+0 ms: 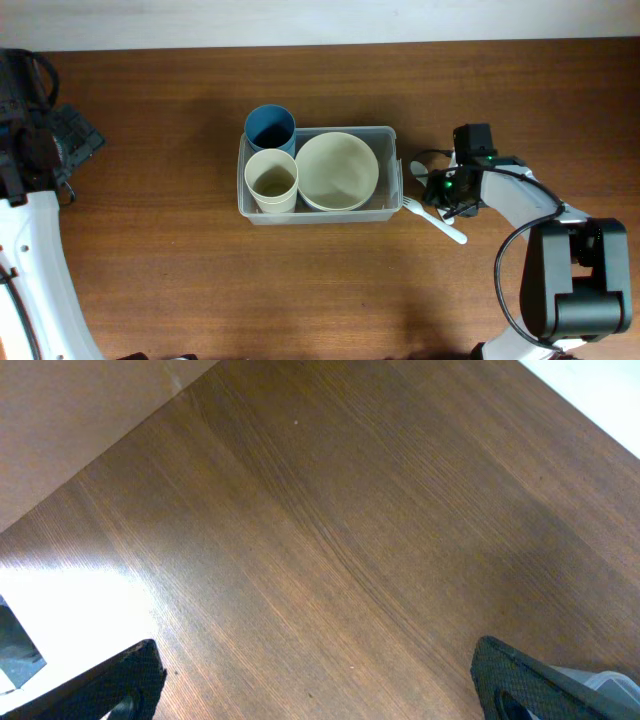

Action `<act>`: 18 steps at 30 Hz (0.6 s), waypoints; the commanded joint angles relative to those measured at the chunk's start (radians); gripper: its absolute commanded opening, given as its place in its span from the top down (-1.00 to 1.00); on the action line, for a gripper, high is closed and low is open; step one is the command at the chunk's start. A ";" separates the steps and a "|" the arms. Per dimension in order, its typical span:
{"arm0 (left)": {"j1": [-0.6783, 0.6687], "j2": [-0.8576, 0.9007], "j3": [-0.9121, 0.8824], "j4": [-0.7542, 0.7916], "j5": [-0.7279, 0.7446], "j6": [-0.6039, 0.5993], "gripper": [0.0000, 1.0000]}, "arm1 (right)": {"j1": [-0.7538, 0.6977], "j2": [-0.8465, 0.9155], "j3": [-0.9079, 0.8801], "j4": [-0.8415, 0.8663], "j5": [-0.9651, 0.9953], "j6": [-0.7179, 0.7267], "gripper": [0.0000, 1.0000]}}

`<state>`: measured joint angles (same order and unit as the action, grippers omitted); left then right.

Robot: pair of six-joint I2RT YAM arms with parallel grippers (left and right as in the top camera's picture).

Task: Pack container
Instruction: 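Lift the white spoon upright with the right gripper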

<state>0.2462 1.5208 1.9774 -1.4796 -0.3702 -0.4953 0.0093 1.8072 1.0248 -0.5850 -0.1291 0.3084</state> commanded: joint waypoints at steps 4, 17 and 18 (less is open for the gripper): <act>0.005 0.003 -0.002 -0.002 0.001 -0.013 -0.99 | -0.003 0.080 -0.071 -0.062 0.128 -0.095 -0.03; 0.005 0.003 -0.002 -0.002 0.001 -0.013 -0.99 | -0.003 0.080 -0.071 -0.144 0.164 -0.140 0.02; 0.005 0.003 -0.002 -0.002 0.001 -0.013 -1.00 | -0.003 0.080 -0.071 -0.128 0.164 -0.159 0.02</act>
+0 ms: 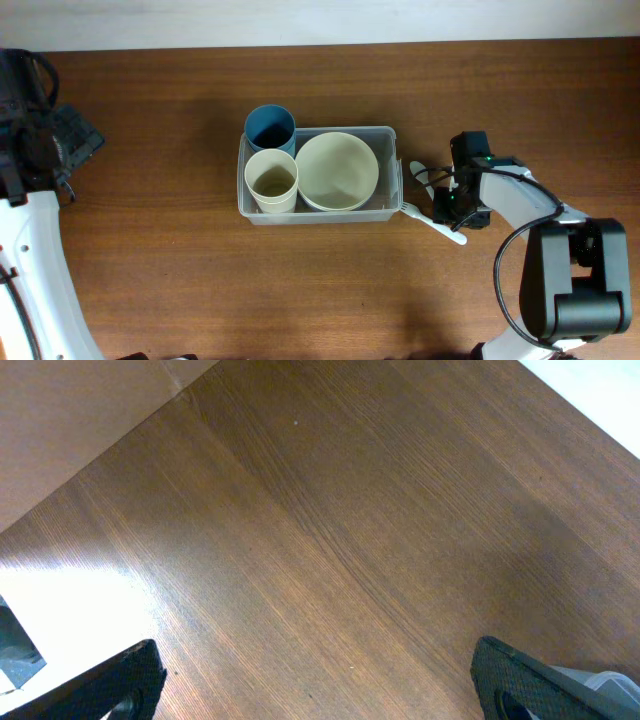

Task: Pack container
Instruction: 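Lift the white spoon upright with the right gripper, then carry the spoon over the container's back-right corner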

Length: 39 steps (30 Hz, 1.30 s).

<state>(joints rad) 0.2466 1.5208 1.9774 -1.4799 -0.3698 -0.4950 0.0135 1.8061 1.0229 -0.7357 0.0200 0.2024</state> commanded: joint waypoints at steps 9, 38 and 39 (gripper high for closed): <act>0.004 0.003 -0.002 -0.001 0.001 -0.013 -0.99 | -0.007 0.082 -0.069 0.117 -0.019 -0.249 0.01; 0.004 0.003 -0.002 -0.001 0.001 -0.013 -1.00 | -0.007 0.082 -0.069 0.083 -0.066 -0.163 0.81; 0.004 0.003 -0.002 -0.001 0.001 -0.013 -0.99 | -0.008 0.082 -0.066 0.083 -0.071 -0.163 0.82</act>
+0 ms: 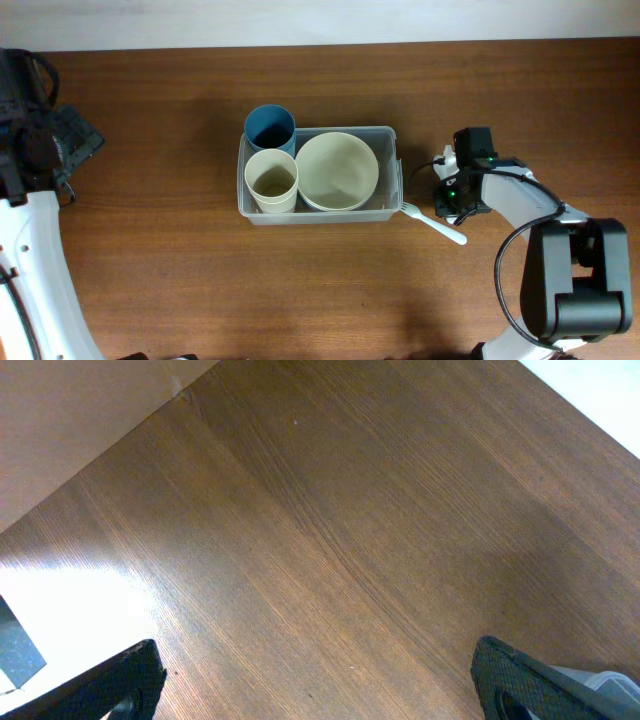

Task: Pack container
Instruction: 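Carry the spoon over the container's back-right corner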

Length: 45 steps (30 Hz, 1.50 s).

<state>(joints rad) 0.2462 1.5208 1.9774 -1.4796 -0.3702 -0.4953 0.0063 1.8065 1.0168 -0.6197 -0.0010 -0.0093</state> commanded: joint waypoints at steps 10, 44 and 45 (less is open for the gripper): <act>0.005 0.003 -0.002 -0.002 0.001 -0.013 -1.00 | 0.000 0.079 0.076 -0.137 -0.079 0.051 0.83; 0.005 0.003 -0.002 -0.002 0.001 -0.013 -0.99 | 0.008 0.106 0.369 -0.206 -0.131 0.263 0.46; 0.005 0.003 -0.002 -0.002 0.001 -0.013 -0.99 | 0.015 0.121 0.369 -0.189 -0.130 0.262 0.45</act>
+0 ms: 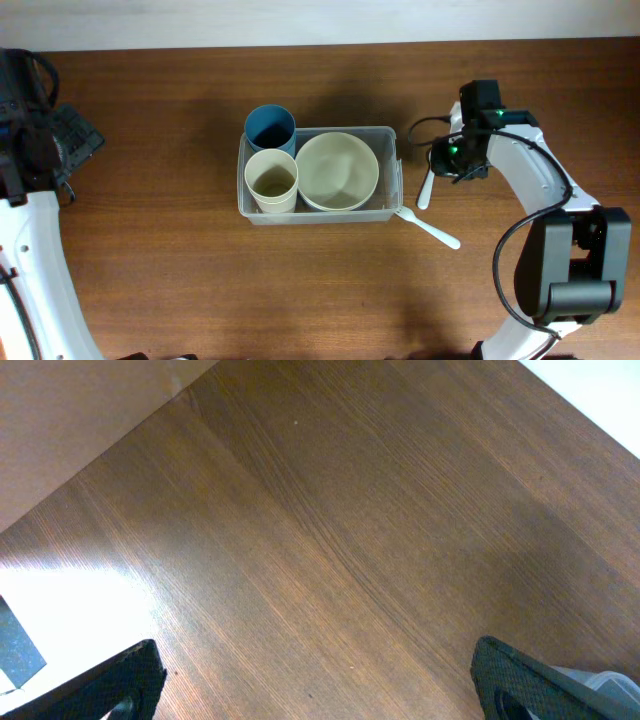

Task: Pack container
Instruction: 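Carry the spoon over the container's back-right corner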

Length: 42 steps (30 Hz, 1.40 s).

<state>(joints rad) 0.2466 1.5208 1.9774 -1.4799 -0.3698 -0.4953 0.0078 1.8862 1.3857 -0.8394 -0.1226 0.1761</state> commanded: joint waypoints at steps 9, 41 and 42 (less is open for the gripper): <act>0.004 0.003 -0.002 -0.001 0.001 -0.013 -0.99 | 0.031 0.167 0.000 0.145 0.001 0.107 0.38; 0.004 0.003 -0.002 -0.001 0.001 -0.013 -1.00 | 0.032 0.291 0.000 0.280 0.021 0.121 0.19; 0.004 0.003 -0.002 -0.001 0.001 -0.013 -1.00 | 0.032 0.293 0.000 0.280 0.019 0.121 0.19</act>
<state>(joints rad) 0.2466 1.5208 1.9774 -1.4796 -0.3702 -0.4953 0.0353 2.0903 1.4090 -0.5556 -0.0723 0.2882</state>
